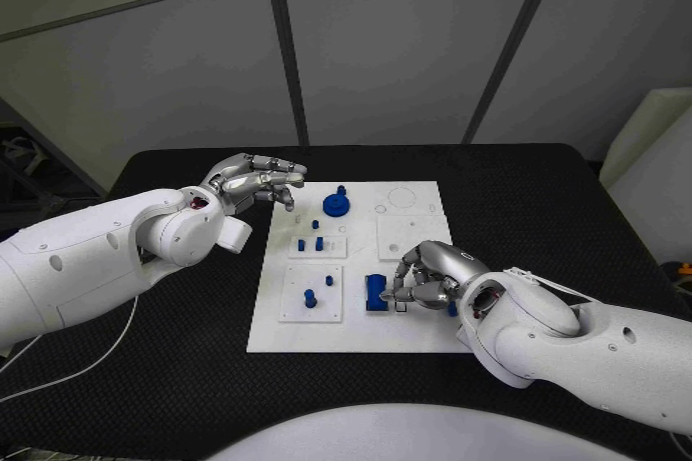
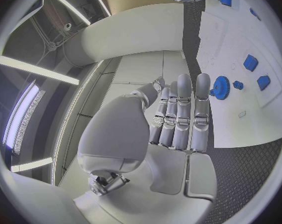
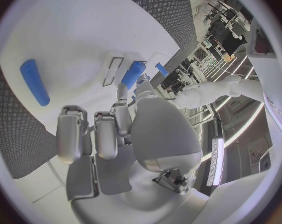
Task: Assemble the parts on the task board
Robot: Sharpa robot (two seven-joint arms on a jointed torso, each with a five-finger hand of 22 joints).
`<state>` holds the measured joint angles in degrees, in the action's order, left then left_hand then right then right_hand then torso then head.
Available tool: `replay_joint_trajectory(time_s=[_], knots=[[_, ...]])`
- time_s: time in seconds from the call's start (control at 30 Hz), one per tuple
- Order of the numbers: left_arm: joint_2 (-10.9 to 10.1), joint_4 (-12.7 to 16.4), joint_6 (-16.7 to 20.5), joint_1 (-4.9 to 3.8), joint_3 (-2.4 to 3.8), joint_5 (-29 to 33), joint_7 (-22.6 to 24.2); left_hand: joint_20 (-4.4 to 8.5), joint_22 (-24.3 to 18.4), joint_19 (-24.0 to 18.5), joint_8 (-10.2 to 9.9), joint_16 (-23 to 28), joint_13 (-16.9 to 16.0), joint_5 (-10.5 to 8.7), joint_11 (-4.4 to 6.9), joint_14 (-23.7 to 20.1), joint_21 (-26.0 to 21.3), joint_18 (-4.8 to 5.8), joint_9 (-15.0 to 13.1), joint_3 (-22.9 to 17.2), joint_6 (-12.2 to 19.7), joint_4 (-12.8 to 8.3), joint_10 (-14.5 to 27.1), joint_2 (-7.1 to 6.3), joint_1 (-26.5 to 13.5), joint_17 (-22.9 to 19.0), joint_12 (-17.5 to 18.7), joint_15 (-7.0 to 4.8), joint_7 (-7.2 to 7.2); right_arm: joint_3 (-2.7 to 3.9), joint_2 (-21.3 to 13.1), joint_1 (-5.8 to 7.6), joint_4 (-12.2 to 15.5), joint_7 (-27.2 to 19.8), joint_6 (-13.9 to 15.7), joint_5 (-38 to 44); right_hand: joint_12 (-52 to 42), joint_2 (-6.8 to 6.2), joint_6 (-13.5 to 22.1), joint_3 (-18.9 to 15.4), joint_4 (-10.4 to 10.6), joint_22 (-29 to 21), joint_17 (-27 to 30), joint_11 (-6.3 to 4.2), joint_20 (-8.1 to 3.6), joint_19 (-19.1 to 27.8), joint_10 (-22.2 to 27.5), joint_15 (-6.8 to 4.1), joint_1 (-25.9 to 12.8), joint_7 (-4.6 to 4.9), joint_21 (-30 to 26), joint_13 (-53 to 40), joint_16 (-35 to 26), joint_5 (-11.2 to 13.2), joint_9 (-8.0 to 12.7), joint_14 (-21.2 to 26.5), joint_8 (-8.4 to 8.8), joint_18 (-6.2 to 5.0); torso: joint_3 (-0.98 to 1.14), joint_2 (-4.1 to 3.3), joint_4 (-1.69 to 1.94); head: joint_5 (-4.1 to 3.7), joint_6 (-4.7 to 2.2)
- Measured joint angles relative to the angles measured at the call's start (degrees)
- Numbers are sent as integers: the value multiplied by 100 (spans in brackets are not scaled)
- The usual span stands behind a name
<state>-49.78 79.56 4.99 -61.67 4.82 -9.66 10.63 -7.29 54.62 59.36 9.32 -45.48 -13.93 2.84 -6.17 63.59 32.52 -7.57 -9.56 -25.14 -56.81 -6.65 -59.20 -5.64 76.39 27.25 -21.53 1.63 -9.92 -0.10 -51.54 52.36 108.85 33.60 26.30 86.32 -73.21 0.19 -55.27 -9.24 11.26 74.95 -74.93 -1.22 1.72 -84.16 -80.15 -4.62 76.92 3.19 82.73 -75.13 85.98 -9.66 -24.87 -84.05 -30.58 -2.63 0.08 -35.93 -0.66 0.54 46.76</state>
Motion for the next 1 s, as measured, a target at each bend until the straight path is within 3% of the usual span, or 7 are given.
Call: replay_joint_trajectory(time_s=[0.07,0.17,0.23,0.47,0.67,1.0], knots=[[-7,1,0,1,0,0,-1,0,0,0,0,0,0,0,0,0,0,1,0,0,0,0,0,0,0,0,0,0,0,1,-158,0,80,-94,56,-47,1,36,74,-39,38,0,0,1,0,0,1,0,-36,35,0,3,0,-114,22,0,71,1,1,0,-2,-9,-4],[-18,3,0,2,-1,0,-1,0,0,0,0,0,0,0,0,0,0,1,0,0,0,0,0,0,0,0,0,0,0,101,-416,-2,154,-285,130,-198,86,68,222,-53,104,0,0,65,0,0,66,2,-70,106,0,4,0,-331,116,1,270,0,1,1,-4,-31,-9],[-27,3,0,2,-1,0,-1,0,0,0,0,0,0,0,0,0,0,1,0,0,0,0,0,0,0,1,0,0,0,154,-612,10,207,-419,163,-315,180,82,259,-67,118,-1,0,115,4,4,115,64,-84,144,-26,12,0,-420,195,2,424,0,1,3,-7,-41,-12],[-36,11,2,7,-1,0,-1,0,0,0,0,0,1,0,0,0,0,1,0,0,0,0,0,0,0,1,0,0,0,209,-1155,16,240,-542,62,-503,271,82,237,-124,206,-1,1,150,54,10,140,105,-84,222,-54,218,-46,-522,382,1,819,-1,-2,7,-8,-110,-40],[-35,18,2,8,-1,0,-1,0,1,0,0,0,1,0,0,0,0,1,0,0,0,0,0,0,0,1,0,0,0,212,-1335,17,241,-421,-162,-354,279,82,-2,-169,252,-1,1,166,54,10,124,105,-84,169,-54,175,-46,-576,394,1,834,0,1,2,-11,-204,-53],[-38,27,2,9,-2,0,-1,0,1,0,0,0,1,0,0,0,0,1,-1,0,0,0,0,0,0,1,0,0,0,205,-1295,8,192,-174,-597,-45,279,81,-102,-227,273,-2,2,165,53,10,124,105,-84,132,-54,169,-46,-597,368,1,834,-1,1,-4,-10,-282,-25]])
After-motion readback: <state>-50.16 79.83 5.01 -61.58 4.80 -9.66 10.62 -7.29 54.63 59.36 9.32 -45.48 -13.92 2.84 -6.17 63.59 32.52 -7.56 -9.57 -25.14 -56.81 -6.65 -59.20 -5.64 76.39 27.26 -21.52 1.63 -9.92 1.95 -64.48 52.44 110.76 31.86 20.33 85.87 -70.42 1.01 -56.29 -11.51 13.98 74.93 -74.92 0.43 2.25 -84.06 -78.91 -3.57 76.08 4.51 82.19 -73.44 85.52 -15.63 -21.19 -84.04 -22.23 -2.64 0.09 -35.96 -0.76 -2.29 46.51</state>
